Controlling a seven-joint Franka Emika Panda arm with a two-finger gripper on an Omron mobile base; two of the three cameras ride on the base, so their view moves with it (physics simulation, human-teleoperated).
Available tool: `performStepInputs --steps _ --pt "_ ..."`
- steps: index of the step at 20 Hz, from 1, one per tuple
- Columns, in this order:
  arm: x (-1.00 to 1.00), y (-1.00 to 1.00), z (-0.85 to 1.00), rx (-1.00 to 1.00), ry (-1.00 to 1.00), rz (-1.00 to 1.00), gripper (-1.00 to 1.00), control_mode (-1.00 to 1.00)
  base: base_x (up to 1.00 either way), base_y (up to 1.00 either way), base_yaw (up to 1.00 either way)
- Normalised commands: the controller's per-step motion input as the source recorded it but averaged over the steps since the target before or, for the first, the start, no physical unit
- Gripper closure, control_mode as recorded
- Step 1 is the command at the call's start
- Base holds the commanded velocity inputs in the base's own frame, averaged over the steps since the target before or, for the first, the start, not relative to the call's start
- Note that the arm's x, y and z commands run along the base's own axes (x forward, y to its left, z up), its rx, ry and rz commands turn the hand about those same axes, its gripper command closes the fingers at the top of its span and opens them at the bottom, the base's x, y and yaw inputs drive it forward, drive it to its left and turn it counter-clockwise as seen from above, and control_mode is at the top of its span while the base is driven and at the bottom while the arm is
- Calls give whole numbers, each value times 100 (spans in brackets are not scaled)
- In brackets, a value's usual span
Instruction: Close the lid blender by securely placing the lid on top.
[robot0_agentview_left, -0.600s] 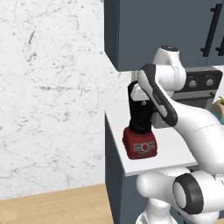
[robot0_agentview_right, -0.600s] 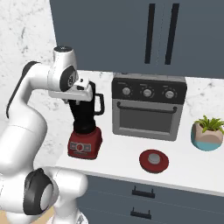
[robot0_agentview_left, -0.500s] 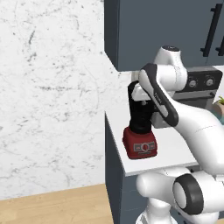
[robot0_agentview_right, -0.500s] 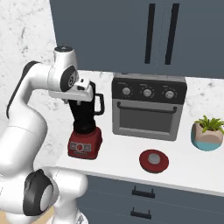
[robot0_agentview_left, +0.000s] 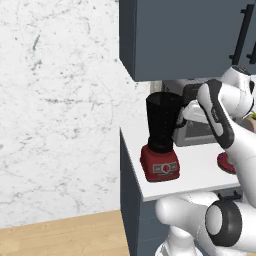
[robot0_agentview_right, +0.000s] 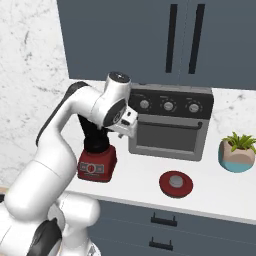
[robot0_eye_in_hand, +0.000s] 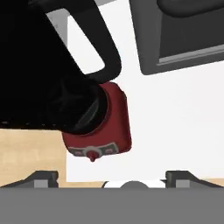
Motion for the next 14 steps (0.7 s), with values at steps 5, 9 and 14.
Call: performStepInputs --steps 5,9,14 --pt "0 -100 -53 4 15 -25 -100 -100 0 0 0" --pt "0 -100 -62 0 23 -32 -100 -100 0 0 0" --pt "3 -100 -67 0 24 -36 -100 -100 0 0 0"
